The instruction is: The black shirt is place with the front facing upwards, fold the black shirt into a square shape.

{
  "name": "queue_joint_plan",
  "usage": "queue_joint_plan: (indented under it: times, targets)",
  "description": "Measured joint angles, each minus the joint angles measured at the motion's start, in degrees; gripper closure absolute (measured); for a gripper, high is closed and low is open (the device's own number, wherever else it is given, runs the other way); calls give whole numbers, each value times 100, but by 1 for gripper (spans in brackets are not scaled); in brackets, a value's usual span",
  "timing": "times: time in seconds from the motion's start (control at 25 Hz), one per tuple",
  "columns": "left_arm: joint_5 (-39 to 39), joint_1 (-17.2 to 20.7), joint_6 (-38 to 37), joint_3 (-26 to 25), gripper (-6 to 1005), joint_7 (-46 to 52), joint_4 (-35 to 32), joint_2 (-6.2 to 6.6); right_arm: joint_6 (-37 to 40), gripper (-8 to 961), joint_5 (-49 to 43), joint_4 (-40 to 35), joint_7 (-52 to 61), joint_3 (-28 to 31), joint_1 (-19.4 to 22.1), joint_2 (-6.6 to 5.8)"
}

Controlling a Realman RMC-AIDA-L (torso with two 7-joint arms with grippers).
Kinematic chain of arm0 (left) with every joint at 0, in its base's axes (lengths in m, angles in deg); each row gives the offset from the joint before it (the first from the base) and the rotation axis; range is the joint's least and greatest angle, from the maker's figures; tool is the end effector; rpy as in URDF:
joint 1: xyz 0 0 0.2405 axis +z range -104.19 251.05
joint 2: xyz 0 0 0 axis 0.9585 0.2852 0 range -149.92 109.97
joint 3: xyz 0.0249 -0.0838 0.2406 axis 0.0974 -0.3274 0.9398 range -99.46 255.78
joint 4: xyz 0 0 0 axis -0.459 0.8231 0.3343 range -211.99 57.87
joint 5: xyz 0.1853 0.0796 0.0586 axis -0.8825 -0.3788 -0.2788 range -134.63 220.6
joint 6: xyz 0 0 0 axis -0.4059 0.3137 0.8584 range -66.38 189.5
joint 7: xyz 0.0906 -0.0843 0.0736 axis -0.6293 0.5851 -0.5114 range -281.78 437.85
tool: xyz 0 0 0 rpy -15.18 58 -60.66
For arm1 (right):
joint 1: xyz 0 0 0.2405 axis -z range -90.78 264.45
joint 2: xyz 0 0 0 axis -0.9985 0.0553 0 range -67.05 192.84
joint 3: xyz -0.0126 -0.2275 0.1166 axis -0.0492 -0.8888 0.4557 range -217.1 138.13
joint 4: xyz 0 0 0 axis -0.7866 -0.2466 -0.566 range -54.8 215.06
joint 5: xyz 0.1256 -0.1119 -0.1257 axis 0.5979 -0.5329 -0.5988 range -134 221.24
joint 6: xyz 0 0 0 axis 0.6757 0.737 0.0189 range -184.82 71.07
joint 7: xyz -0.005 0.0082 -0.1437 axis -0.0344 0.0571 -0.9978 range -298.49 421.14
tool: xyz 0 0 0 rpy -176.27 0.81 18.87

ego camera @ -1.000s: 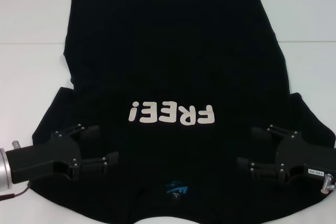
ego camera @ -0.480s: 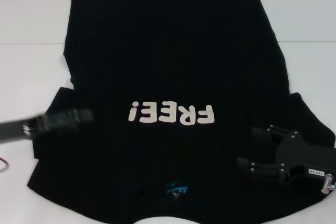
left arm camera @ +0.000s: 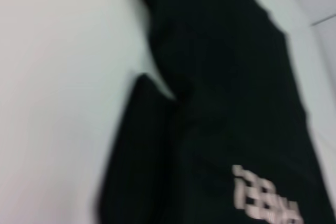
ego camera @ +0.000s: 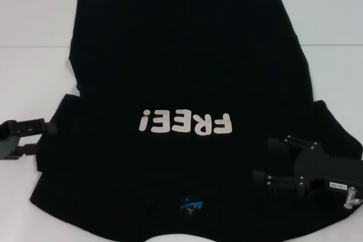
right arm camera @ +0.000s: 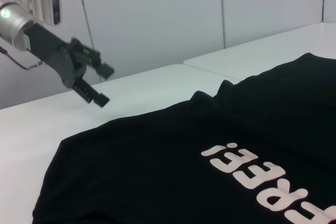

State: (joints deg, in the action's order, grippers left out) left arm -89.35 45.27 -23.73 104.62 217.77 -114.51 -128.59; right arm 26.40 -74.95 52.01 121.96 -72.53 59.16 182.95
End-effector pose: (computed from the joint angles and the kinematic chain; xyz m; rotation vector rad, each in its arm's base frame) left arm -0.3545 0.3267 0.0884 -1.8956 -2.0053 -0.5523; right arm 0.3006 0.3051 -0.0295 -2.6582 0.5090 0.6124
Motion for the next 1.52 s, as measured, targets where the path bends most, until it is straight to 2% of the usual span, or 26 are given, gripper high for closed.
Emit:
queue_joint_plan:
  times: [0.16, 0.64, 1.16, 1.52]
  targets:
    - [-314, -85, 244, 33, 66, 68, 0, 6, 4, 26, 0, 0, 11, 0, -8, 0]
    - [-561, -182, 565, 75, 66, 146, 132, 3, 13, 27, 1, 71, 19, -1, -10, -1]
    - [-650, -203, 595, 72, 67, 197, 246, -15, 13, 27, 0, 71, 19, 0, -9, 0]
    - [-671, -242, 590, 70, 68, 209, 431, 26, 50, 27, 0, 71, 19, 0, 8, 0]
